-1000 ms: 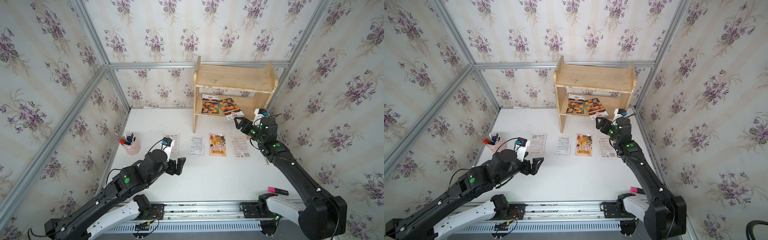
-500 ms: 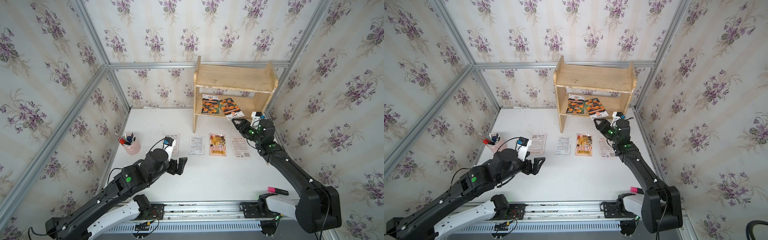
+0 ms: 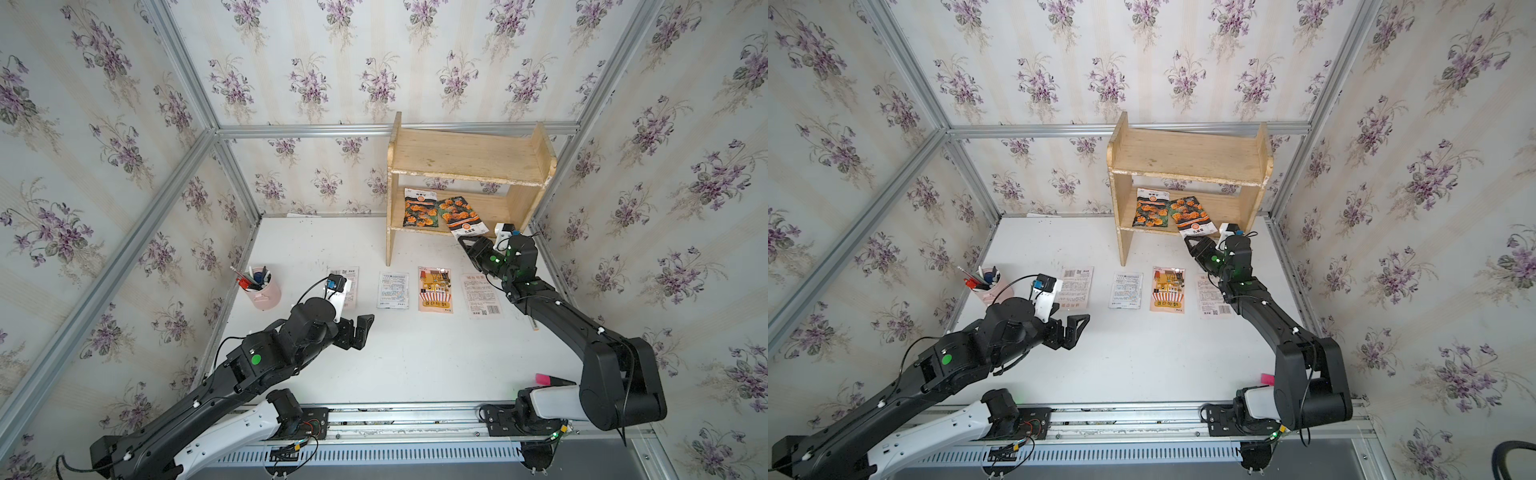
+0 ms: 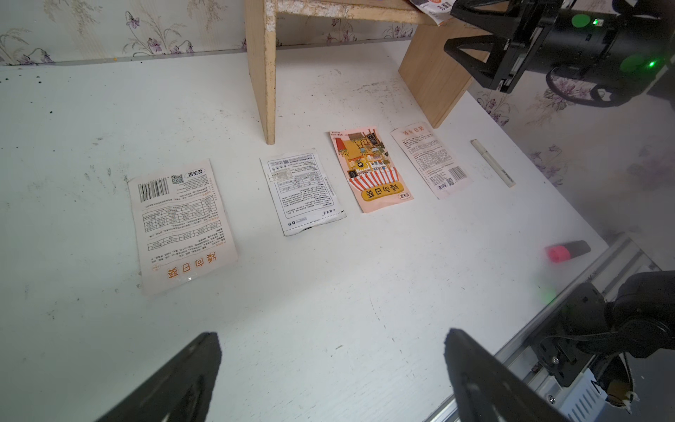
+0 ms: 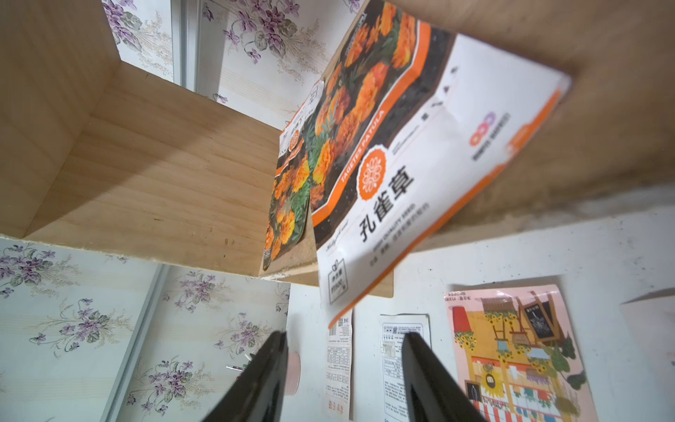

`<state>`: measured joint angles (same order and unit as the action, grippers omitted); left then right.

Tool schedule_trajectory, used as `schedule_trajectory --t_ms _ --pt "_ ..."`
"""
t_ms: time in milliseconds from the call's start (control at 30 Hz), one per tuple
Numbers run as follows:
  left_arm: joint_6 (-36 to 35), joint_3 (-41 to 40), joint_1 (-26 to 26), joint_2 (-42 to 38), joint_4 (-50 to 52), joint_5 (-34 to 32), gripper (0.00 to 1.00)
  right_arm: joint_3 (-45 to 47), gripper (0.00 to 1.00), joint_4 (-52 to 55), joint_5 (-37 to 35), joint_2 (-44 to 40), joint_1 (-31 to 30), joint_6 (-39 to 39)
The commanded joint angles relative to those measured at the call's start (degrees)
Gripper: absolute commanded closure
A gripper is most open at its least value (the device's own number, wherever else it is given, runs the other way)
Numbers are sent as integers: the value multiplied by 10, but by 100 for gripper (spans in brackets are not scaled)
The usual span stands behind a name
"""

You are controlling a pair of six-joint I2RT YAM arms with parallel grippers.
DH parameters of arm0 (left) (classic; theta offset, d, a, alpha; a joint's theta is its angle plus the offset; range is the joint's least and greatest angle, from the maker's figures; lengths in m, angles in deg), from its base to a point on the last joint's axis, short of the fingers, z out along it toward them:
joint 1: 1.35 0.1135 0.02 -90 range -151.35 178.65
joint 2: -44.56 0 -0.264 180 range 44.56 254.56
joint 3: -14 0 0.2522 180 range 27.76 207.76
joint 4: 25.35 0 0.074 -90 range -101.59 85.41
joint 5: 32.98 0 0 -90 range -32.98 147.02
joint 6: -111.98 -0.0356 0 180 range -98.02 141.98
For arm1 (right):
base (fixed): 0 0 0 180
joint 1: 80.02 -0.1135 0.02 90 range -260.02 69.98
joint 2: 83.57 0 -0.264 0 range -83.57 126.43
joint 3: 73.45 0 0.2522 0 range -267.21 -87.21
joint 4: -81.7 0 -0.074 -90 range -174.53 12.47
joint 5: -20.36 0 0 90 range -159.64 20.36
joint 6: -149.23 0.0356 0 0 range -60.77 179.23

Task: Take the seed bag off the shelf
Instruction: Pick up the seed packet from the shelf.

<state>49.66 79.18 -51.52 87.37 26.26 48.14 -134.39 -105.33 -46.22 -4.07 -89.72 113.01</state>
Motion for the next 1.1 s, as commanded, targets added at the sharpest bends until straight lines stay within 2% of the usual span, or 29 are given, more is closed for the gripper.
schedule_trajectory --t_ms 0,400,733,1000,1067 --pt "1 2 0 1 -4 -10 0 -13 49 -32 6 13 0 3" --pt "5 0 0 0 -3 -10 0 -34 65 -43 8 47 0 8" --pt "4 3 1 4 -3 -10 0 -37 87 -50 9 60 0 13" --pt "8 2 1 7 -22 3 0 -23 100 -39 -7 28 0 -3" --pt "11 2 1 8 -32 9 0 -21 100 -19 -22 8 0 -20"
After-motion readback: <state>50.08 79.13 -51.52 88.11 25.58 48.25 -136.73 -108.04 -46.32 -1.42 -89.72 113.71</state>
